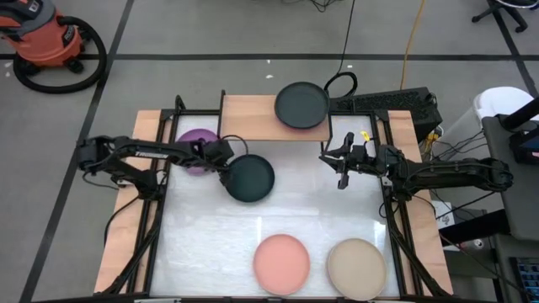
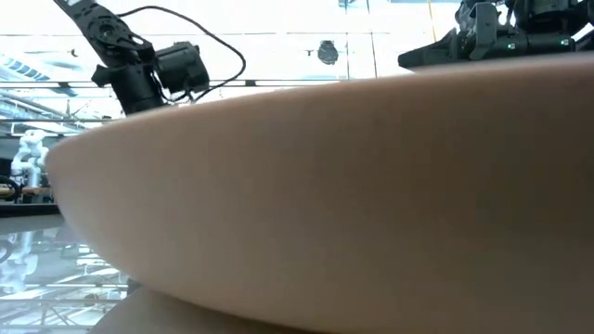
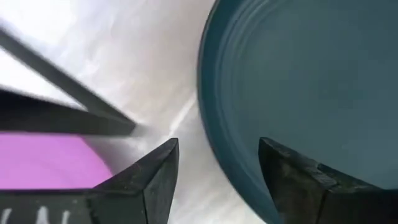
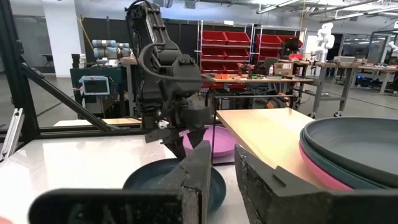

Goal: Place and stack plates onto a shelf
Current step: Put the dark green plate on the shelf

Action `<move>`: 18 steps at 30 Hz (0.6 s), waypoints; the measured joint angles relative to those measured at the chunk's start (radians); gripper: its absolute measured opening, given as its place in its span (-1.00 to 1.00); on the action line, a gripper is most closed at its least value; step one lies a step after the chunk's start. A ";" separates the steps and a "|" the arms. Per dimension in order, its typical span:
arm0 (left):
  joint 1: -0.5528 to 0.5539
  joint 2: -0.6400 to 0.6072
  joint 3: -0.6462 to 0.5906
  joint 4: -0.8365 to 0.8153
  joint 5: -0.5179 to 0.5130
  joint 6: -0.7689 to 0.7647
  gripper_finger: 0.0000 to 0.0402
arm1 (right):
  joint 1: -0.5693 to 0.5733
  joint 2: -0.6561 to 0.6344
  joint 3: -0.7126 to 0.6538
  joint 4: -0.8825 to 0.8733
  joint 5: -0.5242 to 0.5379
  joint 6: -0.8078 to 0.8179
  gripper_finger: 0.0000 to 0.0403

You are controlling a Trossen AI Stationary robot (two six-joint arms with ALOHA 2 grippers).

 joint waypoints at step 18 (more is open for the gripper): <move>-0.041 0.073 0.014 0.087 0.102 0.011 -0.92 | 0.000 0.000 0.000 0.000 0.002 0.004 -0.71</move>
